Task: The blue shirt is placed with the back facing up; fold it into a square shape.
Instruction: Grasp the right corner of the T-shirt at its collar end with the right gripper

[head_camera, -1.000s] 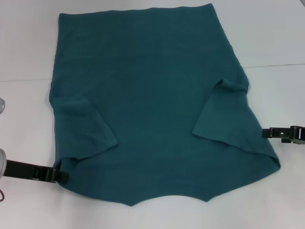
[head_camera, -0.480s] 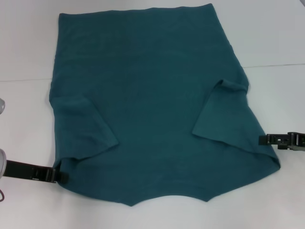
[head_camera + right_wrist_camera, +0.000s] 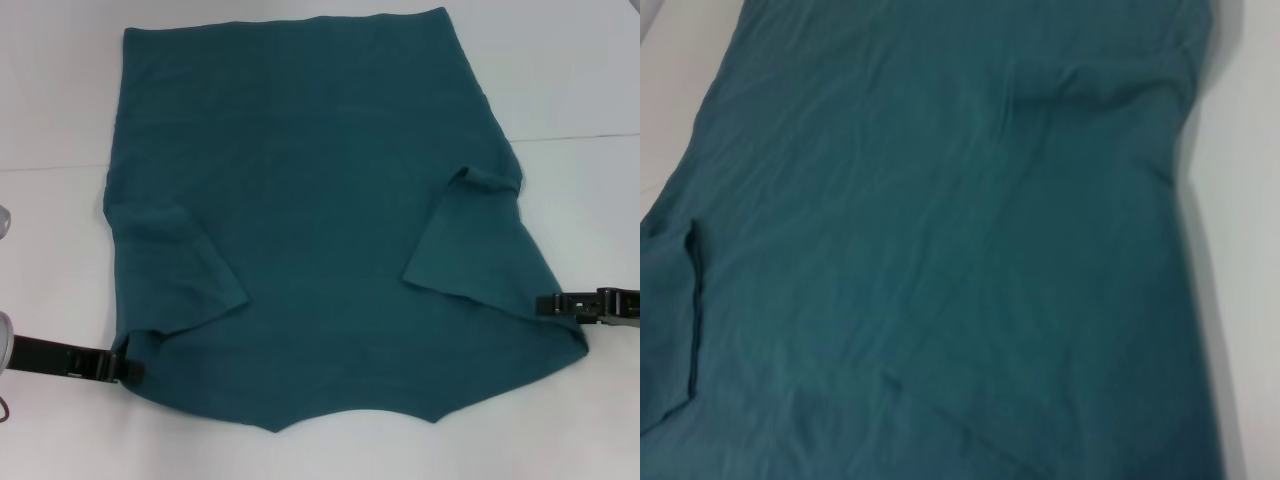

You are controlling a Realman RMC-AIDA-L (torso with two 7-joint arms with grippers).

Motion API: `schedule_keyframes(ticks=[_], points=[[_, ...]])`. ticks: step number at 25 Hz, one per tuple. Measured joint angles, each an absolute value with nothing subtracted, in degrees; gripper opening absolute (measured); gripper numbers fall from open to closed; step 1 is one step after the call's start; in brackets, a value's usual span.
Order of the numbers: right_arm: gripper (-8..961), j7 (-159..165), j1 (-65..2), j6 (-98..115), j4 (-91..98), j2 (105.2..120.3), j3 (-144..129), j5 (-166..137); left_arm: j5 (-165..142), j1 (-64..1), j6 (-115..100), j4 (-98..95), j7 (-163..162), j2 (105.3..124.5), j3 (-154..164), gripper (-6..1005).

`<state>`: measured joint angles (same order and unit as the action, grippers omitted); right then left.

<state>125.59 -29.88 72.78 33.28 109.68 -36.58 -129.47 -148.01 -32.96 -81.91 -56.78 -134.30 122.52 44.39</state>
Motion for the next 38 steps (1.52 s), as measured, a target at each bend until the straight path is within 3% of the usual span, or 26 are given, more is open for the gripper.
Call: schedule_keyframes(ticks=[24,38], points=[[915,124.14,-30.67,81.12,34.03,109.67,-38.2,-128.75,-147.91,-33.51,-81.52,-56.59,-134.29,122.52,44.38,44],[915,126.28,-28.46,82.76,33.93,107.88,-37.88,-129.94,-146.39,-33.31,-81.23,-56.61,-134.3,122.61,44.38,43]])
